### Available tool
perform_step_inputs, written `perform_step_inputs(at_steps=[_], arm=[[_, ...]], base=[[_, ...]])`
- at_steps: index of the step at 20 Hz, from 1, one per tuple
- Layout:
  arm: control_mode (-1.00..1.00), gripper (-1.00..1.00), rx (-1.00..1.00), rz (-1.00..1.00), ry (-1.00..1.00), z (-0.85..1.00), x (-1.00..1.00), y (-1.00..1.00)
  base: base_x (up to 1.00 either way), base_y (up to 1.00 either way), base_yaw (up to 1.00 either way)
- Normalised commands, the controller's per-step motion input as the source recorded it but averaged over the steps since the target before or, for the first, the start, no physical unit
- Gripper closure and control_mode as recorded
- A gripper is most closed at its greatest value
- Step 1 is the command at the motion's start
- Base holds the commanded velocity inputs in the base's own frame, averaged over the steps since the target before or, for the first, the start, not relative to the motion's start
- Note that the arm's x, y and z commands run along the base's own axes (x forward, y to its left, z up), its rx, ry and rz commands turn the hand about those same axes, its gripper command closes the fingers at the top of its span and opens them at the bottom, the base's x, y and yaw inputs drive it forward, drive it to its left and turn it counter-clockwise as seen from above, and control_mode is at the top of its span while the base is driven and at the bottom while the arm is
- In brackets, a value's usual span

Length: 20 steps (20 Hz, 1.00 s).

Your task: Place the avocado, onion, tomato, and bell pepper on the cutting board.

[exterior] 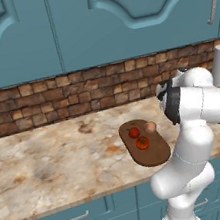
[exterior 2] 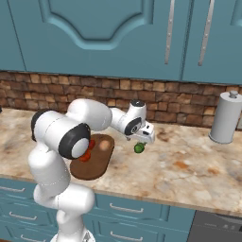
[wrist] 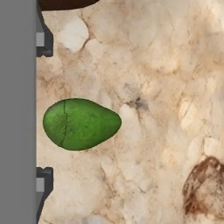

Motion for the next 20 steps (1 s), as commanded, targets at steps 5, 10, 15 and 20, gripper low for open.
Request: perform_step_inputs(at_steps=[5, 10, 15, 20], arm=[[-1.0, -1.0, 0.0, 0.0, 0.04, -0.25, 0.08, -0.19], [-1.0, -1.0, 0.0, -0.01, 0.05, -0.28, 0.05, -0.16], [-1.0, -1.0, 0.0, 0.0, 0.05, -0.26, 0.12, 0.0], [-1.0, 1.0, 0.0, 0.0, 0.04, -0.36, 0.0, 0.01]], base=[[0.0, 0.0, 0.0], [0.0, 0.0, 0.0], [0.0, 0.0, 0.0], [0.0, 0.0, 0.0]])
